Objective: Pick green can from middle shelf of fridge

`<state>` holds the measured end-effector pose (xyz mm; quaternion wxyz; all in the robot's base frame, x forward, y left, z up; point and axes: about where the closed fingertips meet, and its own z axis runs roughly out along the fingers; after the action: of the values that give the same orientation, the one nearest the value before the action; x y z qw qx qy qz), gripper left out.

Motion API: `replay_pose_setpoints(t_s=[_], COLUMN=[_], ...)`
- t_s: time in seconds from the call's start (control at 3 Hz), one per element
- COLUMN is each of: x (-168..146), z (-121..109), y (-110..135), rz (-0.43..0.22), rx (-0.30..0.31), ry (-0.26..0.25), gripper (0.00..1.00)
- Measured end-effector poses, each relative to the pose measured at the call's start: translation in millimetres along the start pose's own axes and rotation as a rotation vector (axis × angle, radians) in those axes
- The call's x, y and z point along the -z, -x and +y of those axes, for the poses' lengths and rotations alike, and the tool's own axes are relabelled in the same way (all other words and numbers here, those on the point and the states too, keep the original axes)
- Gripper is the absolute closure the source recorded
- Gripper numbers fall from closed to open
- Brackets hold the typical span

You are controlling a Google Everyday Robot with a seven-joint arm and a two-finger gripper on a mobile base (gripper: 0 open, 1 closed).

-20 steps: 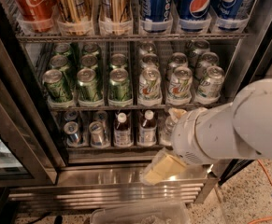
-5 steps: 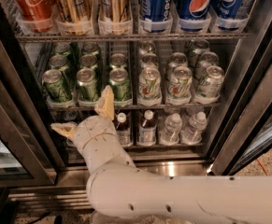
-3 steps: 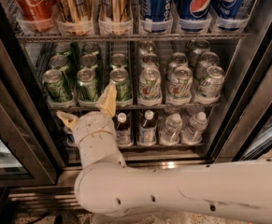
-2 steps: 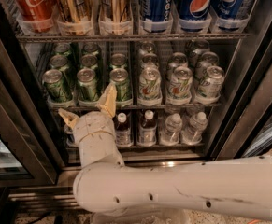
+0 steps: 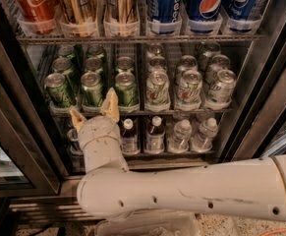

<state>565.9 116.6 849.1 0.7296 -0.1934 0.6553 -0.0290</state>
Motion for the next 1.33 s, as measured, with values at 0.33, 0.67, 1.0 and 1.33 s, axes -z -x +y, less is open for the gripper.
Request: replay_pose_setpoints(t_s=[0.33, 0.67, 1.0, 1.33], x=[-9.3, -17.1, -21.3, -23.2], z=[1.6, 3.6, 4.3, 3.2], y=[1.4, 4.3, 5.3, 4.3], rz=[-0.016, -0.031, -0.037, -0.032], rx=[-0.007, -0.012, -0.015, -0.014], ry=[-0.009, -0.021, -0.038, -0.059], gripper=[0.33, 0.37, 0.38, 0.37])
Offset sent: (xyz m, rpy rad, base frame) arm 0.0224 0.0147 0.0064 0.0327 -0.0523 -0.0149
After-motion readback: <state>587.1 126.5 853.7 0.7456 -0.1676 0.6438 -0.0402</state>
